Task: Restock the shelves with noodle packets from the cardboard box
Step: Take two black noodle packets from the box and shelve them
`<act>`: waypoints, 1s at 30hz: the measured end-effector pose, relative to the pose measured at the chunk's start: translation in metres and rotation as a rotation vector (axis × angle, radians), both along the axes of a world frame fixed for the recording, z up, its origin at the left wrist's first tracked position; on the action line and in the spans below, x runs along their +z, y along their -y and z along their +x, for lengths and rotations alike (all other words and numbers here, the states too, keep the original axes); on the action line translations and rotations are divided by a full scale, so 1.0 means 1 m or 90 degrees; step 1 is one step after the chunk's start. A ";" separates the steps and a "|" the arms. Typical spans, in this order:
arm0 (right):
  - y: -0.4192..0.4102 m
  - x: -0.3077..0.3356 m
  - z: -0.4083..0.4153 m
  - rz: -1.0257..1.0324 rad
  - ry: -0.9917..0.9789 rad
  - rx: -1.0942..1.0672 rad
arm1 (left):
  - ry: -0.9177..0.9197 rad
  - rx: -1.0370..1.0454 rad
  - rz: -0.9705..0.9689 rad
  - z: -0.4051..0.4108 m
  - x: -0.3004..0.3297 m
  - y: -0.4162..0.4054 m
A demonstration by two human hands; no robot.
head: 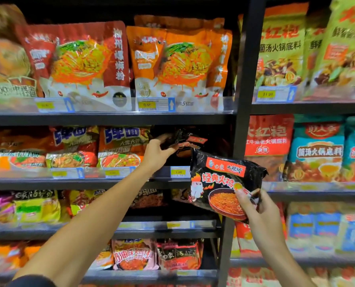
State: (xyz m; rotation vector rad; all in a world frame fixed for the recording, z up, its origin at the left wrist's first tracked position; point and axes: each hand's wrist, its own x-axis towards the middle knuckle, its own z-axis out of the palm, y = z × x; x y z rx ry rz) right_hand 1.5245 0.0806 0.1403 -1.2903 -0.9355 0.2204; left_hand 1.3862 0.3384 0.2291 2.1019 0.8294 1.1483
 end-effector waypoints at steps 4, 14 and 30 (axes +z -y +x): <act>-0.008 0.000 -0.004 0.002 -0.005 0.000 | -0.253 0.111 -0.138 0.006 0.017 -0.014; -0.015 0.001 -0.010 0.015 -0.027 0.042 | -0.290 0.094 -0.170 0.033 0.007 -0.038; -0.020 -0.002 -0.016 -0.003 -0.029 0.068 | -0.207 0.248 0.053 0.040 0.011 -0.040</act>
